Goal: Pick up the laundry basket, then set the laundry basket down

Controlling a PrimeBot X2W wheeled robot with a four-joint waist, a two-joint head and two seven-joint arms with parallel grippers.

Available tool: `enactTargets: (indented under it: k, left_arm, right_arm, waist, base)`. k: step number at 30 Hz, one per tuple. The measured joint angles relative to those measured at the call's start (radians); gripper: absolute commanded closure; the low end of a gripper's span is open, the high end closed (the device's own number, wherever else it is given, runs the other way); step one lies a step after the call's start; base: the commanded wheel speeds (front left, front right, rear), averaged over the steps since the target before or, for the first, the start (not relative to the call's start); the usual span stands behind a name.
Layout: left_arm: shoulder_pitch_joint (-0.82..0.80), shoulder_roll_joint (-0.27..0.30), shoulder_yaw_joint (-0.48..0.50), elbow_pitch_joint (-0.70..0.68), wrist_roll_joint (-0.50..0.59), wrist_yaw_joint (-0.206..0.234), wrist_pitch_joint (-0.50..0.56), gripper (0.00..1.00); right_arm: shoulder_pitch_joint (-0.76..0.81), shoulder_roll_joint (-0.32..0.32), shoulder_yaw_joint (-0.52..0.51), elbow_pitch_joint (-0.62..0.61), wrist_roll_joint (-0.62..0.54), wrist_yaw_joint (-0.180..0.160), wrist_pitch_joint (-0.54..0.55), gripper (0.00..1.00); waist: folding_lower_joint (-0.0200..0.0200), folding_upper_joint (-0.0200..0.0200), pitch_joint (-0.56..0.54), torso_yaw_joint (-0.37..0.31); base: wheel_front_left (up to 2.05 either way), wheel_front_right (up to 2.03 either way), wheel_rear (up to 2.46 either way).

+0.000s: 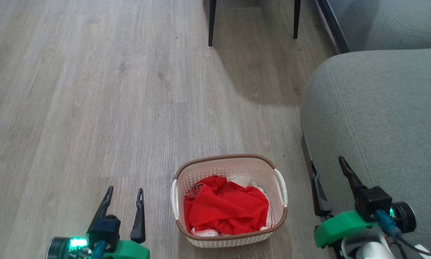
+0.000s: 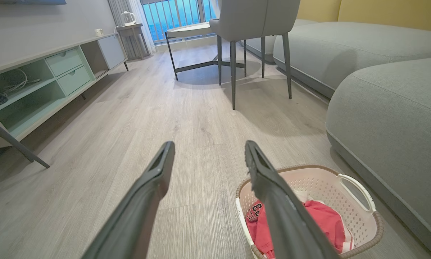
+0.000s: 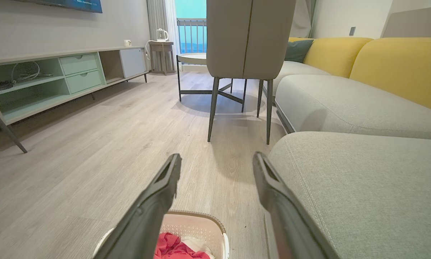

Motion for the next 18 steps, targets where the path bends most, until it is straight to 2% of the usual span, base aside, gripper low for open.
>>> enactTargets:
  k: [18]
  left_arm:
    - [0.0,-0.01,0.019,0.005,0.008,-0.008,0.0,0.0]
  right_arm:
    - [0.0,0.0,-0.006,0.001,0.001,0.0,0.0,0.0]
  waist:
    - [0.0,0.0,0.006,0.001]
  base:
    - [0.0,0.0,0.0]
